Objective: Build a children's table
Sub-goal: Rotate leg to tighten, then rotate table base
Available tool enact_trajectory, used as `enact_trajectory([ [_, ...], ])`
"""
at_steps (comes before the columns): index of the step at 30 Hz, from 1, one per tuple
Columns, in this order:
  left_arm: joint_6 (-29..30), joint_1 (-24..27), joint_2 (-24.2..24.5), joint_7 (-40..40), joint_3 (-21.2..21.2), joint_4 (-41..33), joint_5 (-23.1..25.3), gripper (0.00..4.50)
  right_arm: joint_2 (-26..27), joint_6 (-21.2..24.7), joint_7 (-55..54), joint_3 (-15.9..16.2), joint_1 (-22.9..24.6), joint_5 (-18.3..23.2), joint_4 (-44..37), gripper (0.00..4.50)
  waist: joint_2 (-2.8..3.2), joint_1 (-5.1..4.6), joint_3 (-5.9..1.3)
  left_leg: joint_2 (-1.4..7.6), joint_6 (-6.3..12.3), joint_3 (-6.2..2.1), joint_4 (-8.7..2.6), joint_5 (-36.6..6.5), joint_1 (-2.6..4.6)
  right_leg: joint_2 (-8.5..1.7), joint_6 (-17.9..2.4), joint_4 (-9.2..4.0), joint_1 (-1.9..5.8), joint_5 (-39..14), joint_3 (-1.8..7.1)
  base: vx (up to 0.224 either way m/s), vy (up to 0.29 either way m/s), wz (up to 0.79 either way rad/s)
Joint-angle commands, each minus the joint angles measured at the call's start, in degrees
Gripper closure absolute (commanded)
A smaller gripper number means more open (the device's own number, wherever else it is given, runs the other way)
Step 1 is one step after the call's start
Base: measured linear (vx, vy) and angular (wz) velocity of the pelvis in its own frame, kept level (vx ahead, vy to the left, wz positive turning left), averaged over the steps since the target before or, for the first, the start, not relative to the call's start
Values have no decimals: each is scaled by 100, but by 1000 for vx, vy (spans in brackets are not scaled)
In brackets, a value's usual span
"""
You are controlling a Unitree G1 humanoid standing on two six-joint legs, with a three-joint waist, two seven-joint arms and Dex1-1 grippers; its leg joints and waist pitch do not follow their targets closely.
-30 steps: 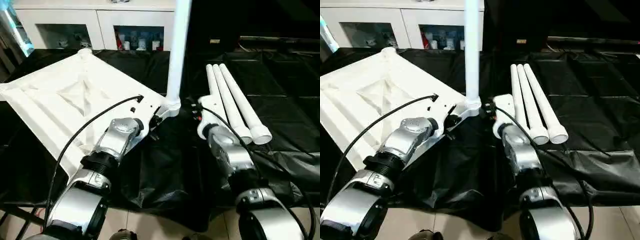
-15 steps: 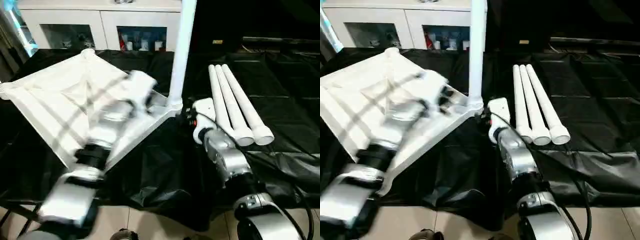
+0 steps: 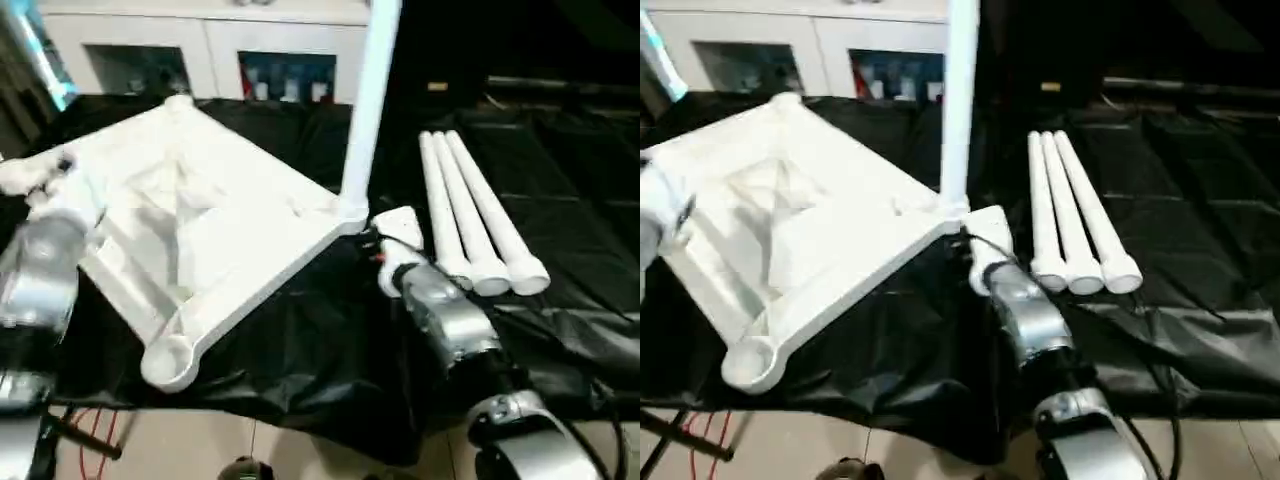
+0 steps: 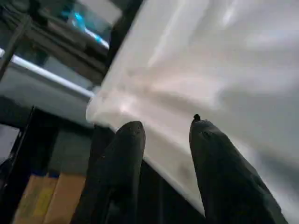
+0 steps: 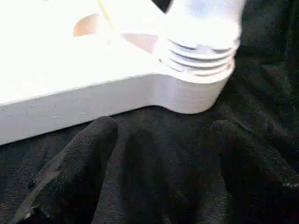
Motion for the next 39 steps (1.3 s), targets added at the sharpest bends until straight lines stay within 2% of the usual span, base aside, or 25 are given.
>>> enact_trajectory([
  [1,178,29,83,-139,-61,-192,12,266,-46,66,19,-17,-55,-44,-86,85,113,-25,-423,342,-363,-203,-464,-1543,275,-458,-1071,-396,129,-925,280,0,0,0],
  [2,235,61,82,-176,-58,-238,-25,266,-43,60,33,-9,-67,-40,-79,85,116,-24,-423,337,-397,-200,-468,-1584,286,-448,-1057,-405,115,-888,279,0,0,0],
  [4,327,138,75,-380,-104,-251,-108,266,-17,52,124,5,-125,7,-34,85,92,-22,-430,330,-406,-206,-465,-1553,267,-465,-1072,-392,141,-797,282,0,0,0],
  [5,348,156,74,-431,-117,-254,-125,295,-8,50,156,7,-142,24,-19,85,84,-28,-434,323,-380,-204,-460,-1493,246,-469,-1092,-385,155,-712,285,0,0,0],
  [6,519,232,46,-658,-133,-391,-207,302,30,97,300,38,-220,81,42,114,85,-30,-437,326,-356,-205,-455,-1456,246,-479,-1110,-380,162,-668,286,0,0,0],
  [8,565,246,38,-707,-128,-433,-226,305,39,113,331,48,-238,90,58,122,84,-33,-439,319,-311,-197,-444,-1380,240,-472,-1146,-373,163,-605,285,0,0,0],
  [9,605,273,54,-802,-172,-500,-207,315,45,129,383,76,-256,88,87,122,82,-38,-436,319,-299,-195,-444,-1371,236,-471,-1154,-377,166,-591,286,0,0,0],
  [10,651,305,69,-1003,-236,-592,-239,341,55,142,454,117,-283,81,138,141,79,-37,-438,323,-275,-198,-442,-1336,234,-477,-1161,-378,176,-580,284,0,0,0],
  [11,671,315,77,-1067,-262,-628,-253,341,56,144,474,130,-292,77,156,141,81,-34,-437,329,-261,-198,-441,-1305,234,-481,-1181,-382,177,-585,284,0,0,0],
  [13,816,362,111,-1408,-383,-829,-355,350,70,137,551,189,-349,52,261,167,89,-36,-436,330,-274,-198,-443,-1332,241,-476,-1215,-379,171,-609,280,0,0,0],
  [14,849,370,121,-1464,-404,-863,-371,375,73,141,559,195,-360,47,280,177,93,-33,-428,332,-285,-195,-445,-1379,247,-476,-1226,-388,160,-672,282,0,0,0],
  [15,910,386,158,-1593,-468,-917,-381,375,75,178,584,207,-383,41,324,177,93,-36,-423,330,-291,-192,-449,-1412,244,-471,-1216,-391,158,-702,285,0,0,0],
  [16,994,424,237,-1791,-583,-1003,-358,391,73,187,608,229,-414,5,388,197,92,-39,-422,331,-313,-196,-457,-1476,252,-465,-1200,-392,156,-774,285,0,0,0],
  [19,1143,579,437,-2355,-855,-1303,-384,396,100,182,682,222,-489,0,564,206,91,-35,-426,336,-337,-211,-460,-1475,252,-487,-1182,-391,161,-831,289,0,0,0],
  [21,1165,619,469,-2494,-899,-1411,-433,430,111,173,700,212,-509,12,611,234,96,-51,-420,330,-343,-199,-458,-1435,247,-471,-1205,-386,160,-743,292,0,0,0],
  [23,1152,749,594,-2995,-1058,-1849,-579,434,122,137,774,210,-577,21,777,251,76,-44,-425,341,-330,-199,-457,-1427,247,-488,-1256,-387,170,-731,292,0,0,0],
  [26,1287,821,666,-3388,-1151,-2222,-802,450,116,107,789,233,-609,14,839,279,94,-34,-416,341,-334,-195,-461,-1431,252,-474,-1255,-377,159,-742,289,0,0,0],
  [28,1350,861,723,-3724,-1249,-2526,-995,450,114,108,804,242,-627,22,846,286,86,-29,-409,335,-369,-188,-470,-1499,266,-460,-1230,-382,147,-818,289,0,0,0],
  [31,1357,855,721,-4043,-1347,-2795,-1195,450,109,80,827,245,-660,10,888,322,89,-21,-411,332,-404,-188,-468,-1495,272,-470,-1219,-383,151,-832,294,0,0,0],
  [32,1332,803,570,-4365,-1445,-2975,-1434,450,99,48,842,239,-685,3,932,325,86,-26,-410,326,-411,-187,-466,-1476,258,-472,-1223,-377,162,-830,296,0,0,0],
  [34,1338,767,502,-4470,-1520,-3012,-1488,450,94,42,843,234,-694,2,941,345,86,-22,-411,325,-423,-176,-461,-1457,269,-464,-1226,-379,154,-807,297,0,0,0],
  [35,1252,710,387,-4574,-1619,-3009,-1528,450,84,22,856,223,-715,-3,976,365,82,-30,-414,322,-426,-181,-463,-1425,247,-461,-1213,-368,177,-768,295,0,0,0],
  [36,1252,710,387,-4574,-1619,-3009,-1528,450,84,22,856,223,-715,-3,976,365,79,-32,-419,319,-421,-180,-462,-1413,253,-459,-1203,-369,176,-761,292,0,0,0],
  [38,1115,495,25,-4658,-1878,-2820,-1538,450,46,-12,874,206,-743,-13,1025,374,63,-41,-426,314,-375,-173,-443,-1321,240,-468,-1214,-367,195,-677,298,0,0,0],
  [39,1051,366,-164,-4690,-2027,-2699,-1534,450,23,-22,882,199,-749,-16,1037,395,60,-46,-420,310,-362,-166,-445,-1333,247,-456,-1207,-384,187,-719,299,0,0,0],
])
